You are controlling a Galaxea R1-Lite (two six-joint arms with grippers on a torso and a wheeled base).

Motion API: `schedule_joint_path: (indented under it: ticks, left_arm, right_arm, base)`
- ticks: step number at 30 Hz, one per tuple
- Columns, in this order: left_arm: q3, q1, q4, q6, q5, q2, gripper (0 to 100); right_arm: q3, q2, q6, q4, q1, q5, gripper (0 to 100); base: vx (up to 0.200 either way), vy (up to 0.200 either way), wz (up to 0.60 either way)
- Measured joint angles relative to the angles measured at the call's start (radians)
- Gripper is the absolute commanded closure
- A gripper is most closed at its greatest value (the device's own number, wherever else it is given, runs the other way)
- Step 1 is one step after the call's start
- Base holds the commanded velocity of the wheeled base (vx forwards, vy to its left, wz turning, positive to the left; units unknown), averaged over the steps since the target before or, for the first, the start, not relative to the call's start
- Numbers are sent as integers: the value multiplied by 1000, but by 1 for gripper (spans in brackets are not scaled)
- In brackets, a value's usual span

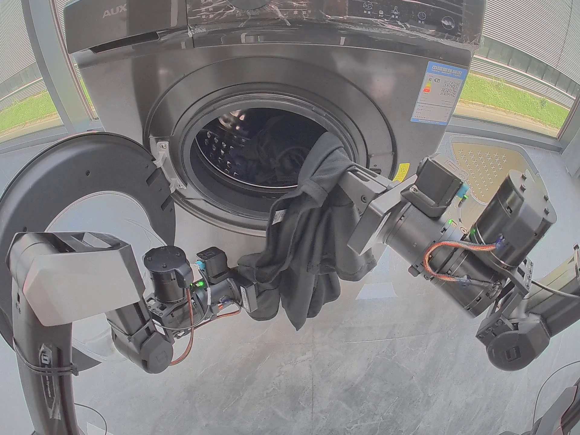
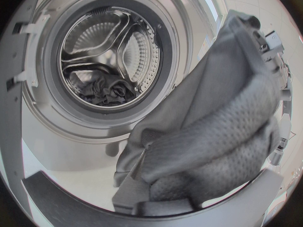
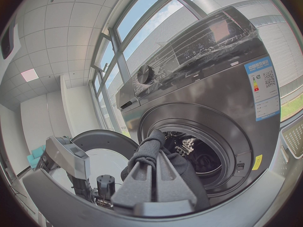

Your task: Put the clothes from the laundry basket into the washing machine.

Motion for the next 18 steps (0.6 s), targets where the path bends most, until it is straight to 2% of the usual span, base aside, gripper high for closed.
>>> schedule_joint_path:
  ticks: [3,8,12,14,18]
  left_arm:
    - [40,9,-1,11,3,-60,100]
    - [149,18,0,21,6,-195,100]
    - [229,20,-1,20,8,-311,100]
    - [255,20,-1,20,11,-354,100]
    - [271,31,0,11,19,-416,100]
  right_arm:
    - [19,0,21,-8,-6,1,100]
    - [78,-3,103,-40,-32,10,100]
    - [167,-8,147,-104,-54,13,100]
    - [207,-9,148,-126,-62,12,100]
    - [260,-7,102,-140,-75,9,100]
  base:
    - [0,0,0]
    - [0,0,0]
    - [0,0,0]
    - [0,0,0]
    - [0,0,0]
